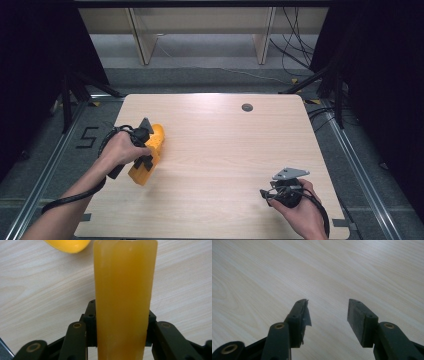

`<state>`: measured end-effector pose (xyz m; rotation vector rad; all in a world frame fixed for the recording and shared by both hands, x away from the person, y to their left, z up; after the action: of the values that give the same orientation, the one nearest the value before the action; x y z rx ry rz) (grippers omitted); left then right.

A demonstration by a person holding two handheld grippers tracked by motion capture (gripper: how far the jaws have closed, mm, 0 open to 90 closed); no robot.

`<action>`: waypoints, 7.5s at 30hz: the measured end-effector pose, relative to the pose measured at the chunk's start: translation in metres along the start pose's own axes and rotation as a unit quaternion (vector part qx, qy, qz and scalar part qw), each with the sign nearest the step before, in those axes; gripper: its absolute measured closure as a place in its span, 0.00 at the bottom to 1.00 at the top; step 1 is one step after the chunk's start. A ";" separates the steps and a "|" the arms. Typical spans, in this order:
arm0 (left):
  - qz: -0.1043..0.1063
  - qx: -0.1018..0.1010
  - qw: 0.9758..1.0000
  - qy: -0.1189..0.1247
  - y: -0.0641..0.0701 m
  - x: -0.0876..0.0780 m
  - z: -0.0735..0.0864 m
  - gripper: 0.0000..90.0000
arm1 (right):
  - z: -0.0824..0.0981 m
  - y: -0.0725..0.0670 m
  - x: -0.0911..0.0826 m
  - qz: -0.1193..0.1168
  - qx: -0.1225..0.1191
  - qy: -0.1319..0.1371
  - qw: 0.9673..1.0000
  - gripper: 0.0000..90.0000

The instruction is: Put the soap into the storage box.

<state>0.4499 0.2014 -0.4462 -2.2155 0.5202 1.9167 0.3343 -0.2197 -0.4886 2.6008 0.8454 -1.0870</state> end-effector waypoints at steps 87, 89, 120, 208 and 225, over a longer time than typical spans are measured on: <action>0.002 -0.073 0.997 0.032 -0.043 -0.019 -0.044 0.67 | 0.001 0.002 0.002 -0.005 -0.010 0.005 1.000 0.56; 0.003 -0.092 0.994 0.051 -0.041 -0.017 -0.046 0.67 | 0.001 0.002 0.001 -0.004 -0.010 0.006 1.000 0.56; -0.009 -0.121 0.991 0.063 -0.043 -0.017 -0.068 0.67 | 0.002 0.001 0.001 -0.004 -0.001 -0.007 1.000 0.56; -0.019 -0.119 0.992 0.039 -0.056 0.024 -0.095 0.67 | 0.004 0.000 0.002 -0.008 -0.003 -0.009 1.000 0.56; -0.022 -0.131 0.989 0.071 -0.051 0.019 -0.097 0.57 | 0.004 -0.003 0.003 -0.006 0.013 -0.008 1.000 0.56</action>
<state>0.5604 0.2125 -0.4546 -2.5155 0.2454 1.9111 0.3319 -0.2178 -0.4939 2.6071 0.8495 -1.1285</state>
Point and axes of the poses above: each handheld gripper's, and its own axes: x roughly forward along the jaws, z roughly out of its underside, y roughly to its right, the point moved 4 cm from there along x, roughly forward along the jaws, and after that the axes turned 7 degrees about y, right-handed, at the moved point
